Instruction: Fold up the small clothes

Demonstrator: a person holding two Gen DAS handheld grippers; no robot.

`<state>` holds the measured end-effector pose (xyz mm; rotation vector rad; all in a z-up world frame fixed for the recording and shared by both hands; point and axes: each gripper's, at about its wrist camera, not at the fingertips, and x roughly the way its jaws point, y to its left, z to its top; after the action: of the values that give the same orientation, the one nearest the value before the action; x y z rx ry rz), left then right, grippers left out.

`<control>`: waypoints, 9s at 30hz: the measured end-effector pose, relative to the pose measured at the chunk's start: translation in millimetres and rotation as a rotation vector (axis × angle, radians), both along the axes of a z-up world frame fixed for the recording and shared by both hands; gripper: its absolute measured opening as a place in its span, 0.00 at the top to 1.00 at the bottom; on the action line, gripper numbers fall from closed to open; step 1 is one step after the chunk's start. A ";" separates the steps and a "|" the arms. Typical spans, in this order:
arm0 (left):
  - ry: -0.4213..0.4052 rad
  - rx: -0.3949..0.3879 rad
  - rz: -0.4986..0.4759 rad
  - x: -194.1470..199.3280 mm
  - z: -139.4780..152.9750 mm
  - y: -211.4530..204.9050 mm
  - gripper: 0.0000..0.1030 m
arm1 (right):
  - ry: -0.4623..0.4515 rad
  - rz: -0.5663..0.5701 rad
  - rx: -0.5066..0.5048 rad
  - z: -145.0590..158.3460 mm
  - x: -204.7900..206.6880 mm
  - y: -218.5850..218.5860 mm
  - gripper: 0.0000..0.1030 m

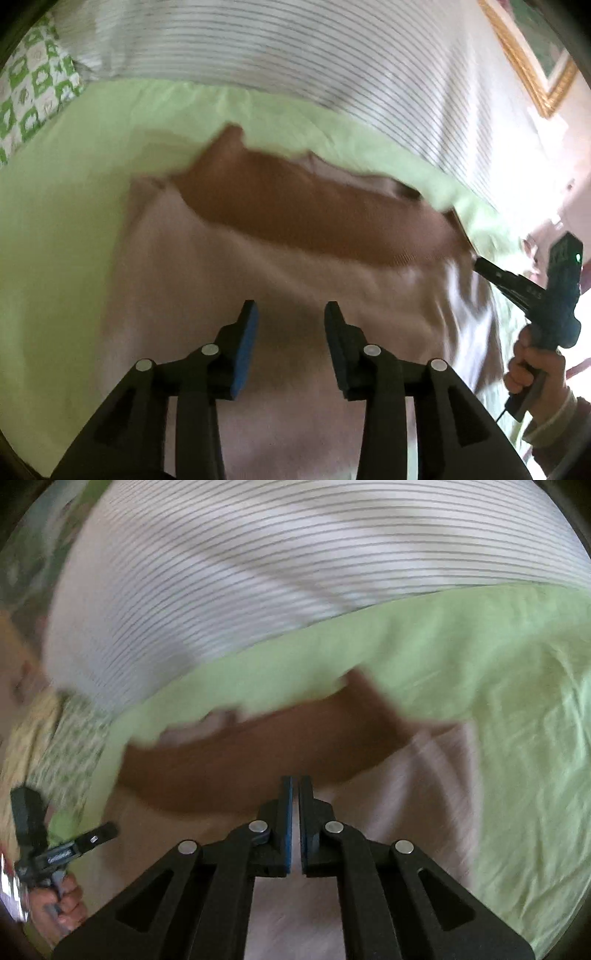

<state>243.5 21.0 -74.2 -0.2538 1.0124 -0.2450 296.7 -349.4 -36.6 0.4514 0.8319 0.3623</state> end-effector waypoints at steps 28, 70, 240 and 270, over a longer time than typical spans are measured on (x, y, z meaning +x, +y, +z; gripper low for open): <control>0.127 -0.149 0.333 -115.9 -12.4 62.2 0.42 | 0.094 -0.131 -0.024 5.8 -71.5 -11.7 0.83; 0.117 -0.195 0.504 -74.5 -38.6 35.5 0.87 | 0.123 -0.015 0.127 3.2 -37.4 20.7 0.71; 0.069 0.079 -0.095 16.3 24.0 -159.7 0.29 | 0.192 -0.085 -0.027 -5.5 -37.3 -67.6 0.66; 0.282 -0.303 -0.116 65.2 -44.7 -166.2 0.25 | 0.289 -0.080 0.193 -62.2 -35.0 -113.6 0.43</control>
<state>308.7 -145.2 -118.9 -0.5160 1.2701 -0.4794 261.7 -463.0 -98.9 0.7270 1.0604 0.3078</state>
